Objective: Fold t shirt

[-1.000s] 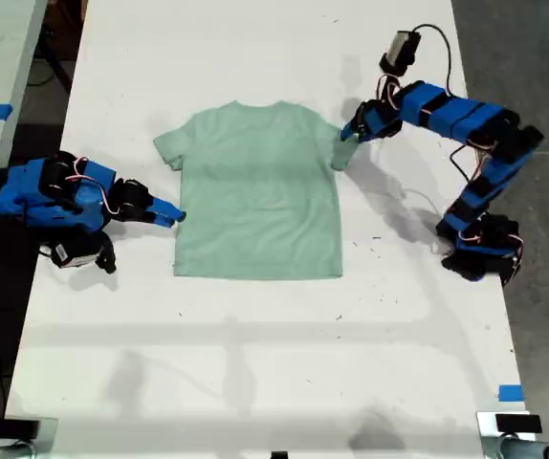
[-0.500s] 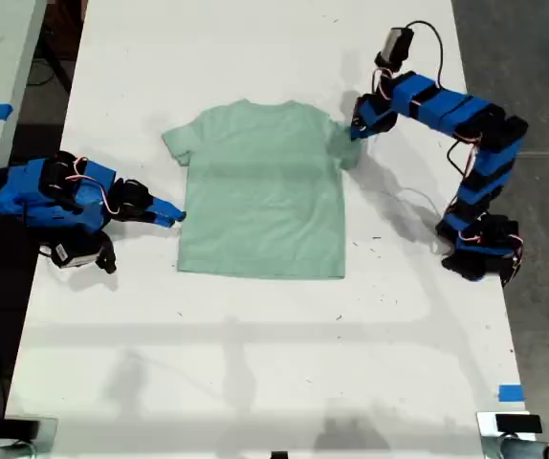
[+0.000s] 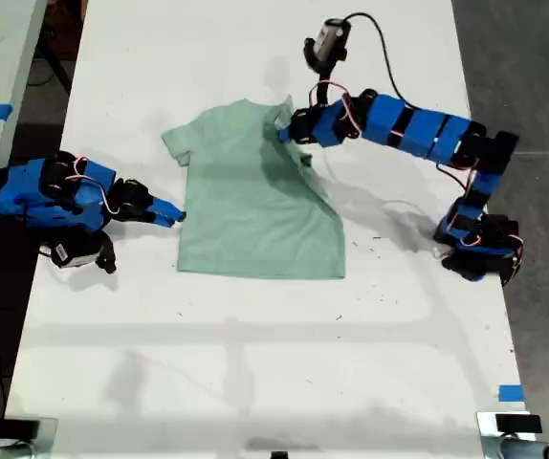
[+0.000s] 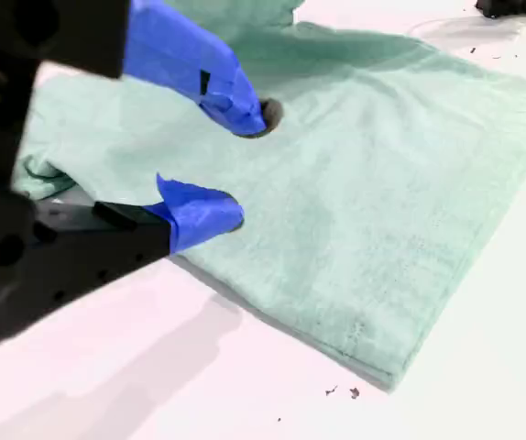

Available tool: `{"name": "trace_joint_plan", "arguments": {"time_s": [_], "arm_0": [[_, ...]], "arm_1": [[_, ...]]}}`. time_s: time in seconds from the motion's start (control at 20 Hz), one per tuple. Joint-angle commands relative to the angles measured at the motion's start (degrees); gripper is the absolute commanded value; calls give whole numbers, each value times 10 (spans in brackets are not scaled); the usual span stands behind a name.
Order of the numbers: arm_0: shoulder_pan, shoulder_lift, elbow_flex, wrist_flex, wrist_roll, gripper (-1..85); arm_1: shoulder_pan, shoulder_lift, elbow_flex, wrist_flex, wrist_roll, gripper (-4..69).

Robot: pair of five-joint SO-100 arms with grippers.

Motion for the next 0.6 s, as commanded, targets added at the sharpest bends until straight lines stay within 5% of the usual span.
{"name": "trace_joint_plan", "arguments": {"time_s": [0.0, 0.05, 0.1, 0.2, 0.3, 0.35, 0.4, 0.55], "arm_0": [[-6, 4, -5, 1, 3, 130], [-6, 4, -5, 1, 3, 130], [-6, 4, -5, 1, 3, 130], [-6, 4, -5, 1, 3, 130], [-6, 4, -5, 1, 3, 130], [-6, 4, -5, 1, 3, 130], [-6, 4, -5, 1, 3, 130], [-6, 4, -5, 1, 3, 130]], "arm_1": [[-40, -54, -99, -25, -15, -8], [-50, -82, -129, -20, -21, 73], [-56, -93, -146, -19, -40, 272], [-47, -79, -179, 40, -57, 329], [-17, -7, -155, 98, -51, 275], [2, 35, -136, 136, -42, 188], [20, 86, -104, 175, -26, -5], [56, 327, 134, 188, 4, -5]]}}
